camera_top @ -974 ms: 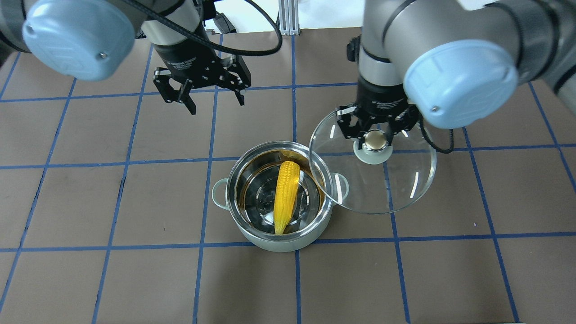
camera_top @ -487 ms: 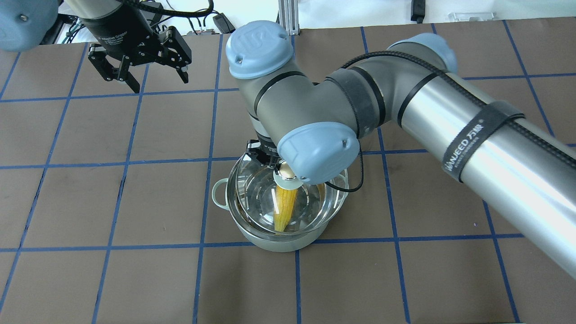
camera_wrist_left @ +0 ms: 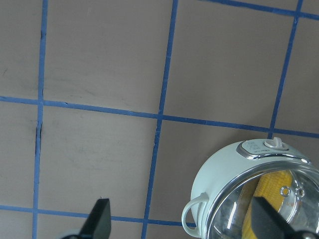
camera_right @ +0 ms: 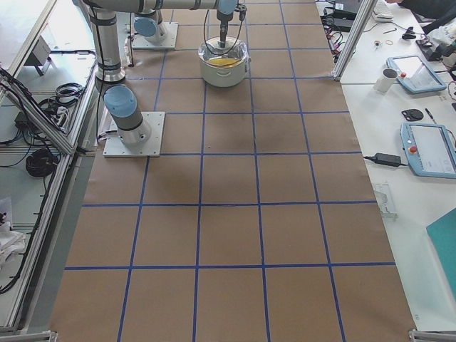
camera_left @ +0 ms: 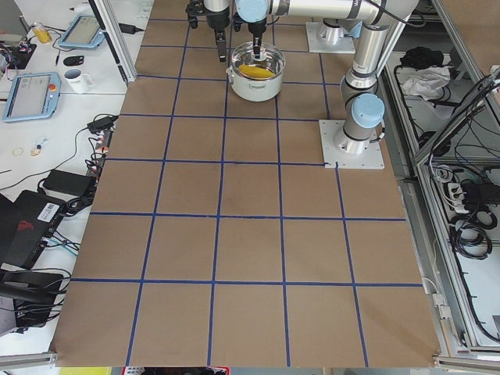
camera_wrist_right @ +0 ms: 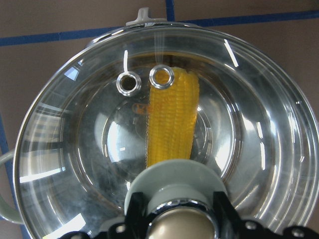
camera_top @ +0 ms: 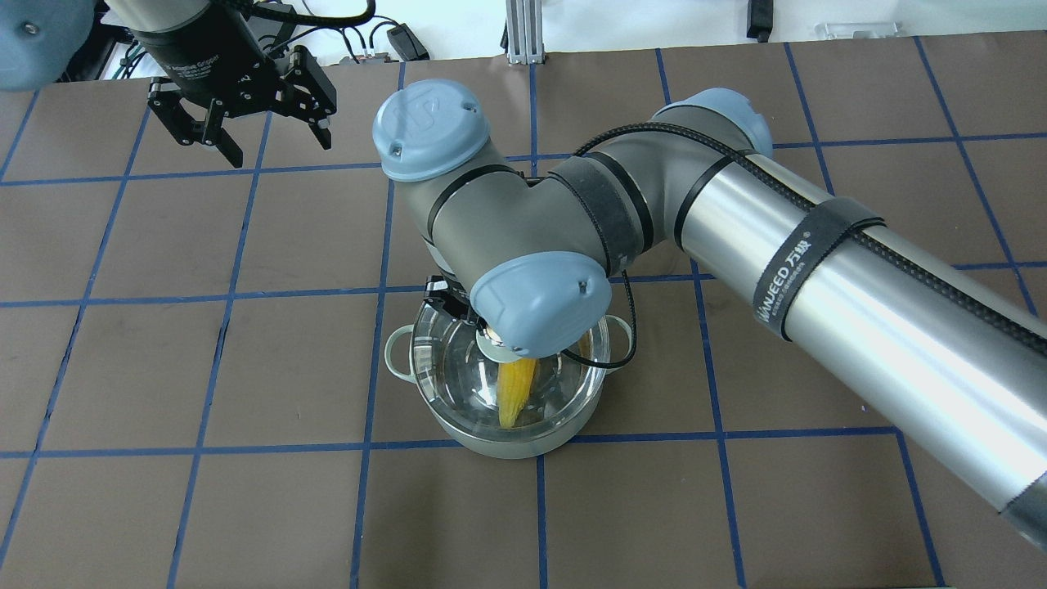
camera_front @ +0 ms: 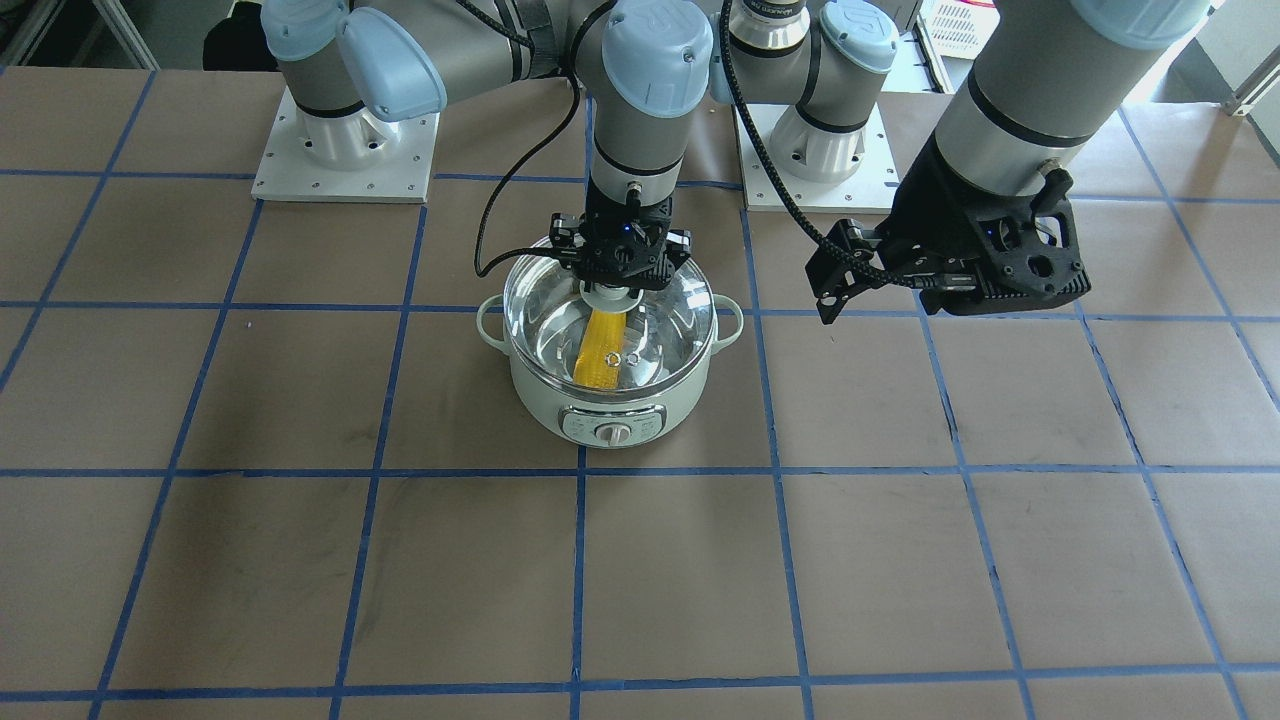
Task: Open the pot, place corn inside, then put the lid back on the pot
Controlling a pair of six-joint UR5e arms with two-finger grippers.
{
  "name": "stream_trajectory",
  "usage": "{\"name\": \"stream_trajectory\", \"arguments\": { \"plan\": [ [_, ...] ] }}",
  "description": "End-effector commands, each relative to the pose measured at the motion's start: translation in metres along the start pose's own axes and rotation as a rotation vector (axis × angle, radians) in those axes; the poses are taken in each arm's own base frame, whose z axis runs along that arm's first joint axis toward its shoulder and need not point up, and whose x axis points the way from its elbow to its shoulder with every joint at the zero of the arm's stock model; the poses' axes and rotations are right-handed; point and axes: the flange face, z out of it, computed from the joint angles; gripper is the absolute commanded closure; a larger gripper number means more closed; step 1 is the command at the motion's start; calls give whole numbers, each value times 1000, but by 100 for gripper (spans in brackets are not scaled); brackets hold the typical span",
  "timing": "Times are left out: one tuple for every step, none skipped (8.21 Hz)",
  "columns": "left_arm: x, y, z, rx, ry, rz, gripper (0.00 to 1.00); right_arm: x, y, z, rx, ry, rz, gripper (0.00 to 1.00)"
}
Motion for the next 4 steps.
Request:
{"name": "stream_trajectory", "arguments": {
  "plan": [
    [-5,-2,-1,4,-5,28,0,-2,0,3,-4,0,-15,100],
    [-5,-2,0,5,-9,29,0,-1,0,3,-5,0,-15,100],
    [-4,-2,0,5,-12,30,0,-2,0,3,-4,0,-18,100],
    [-3,-1,-1,8,-13,33,0,-2,0,3,-4,0,-18,100]
  ]
}}
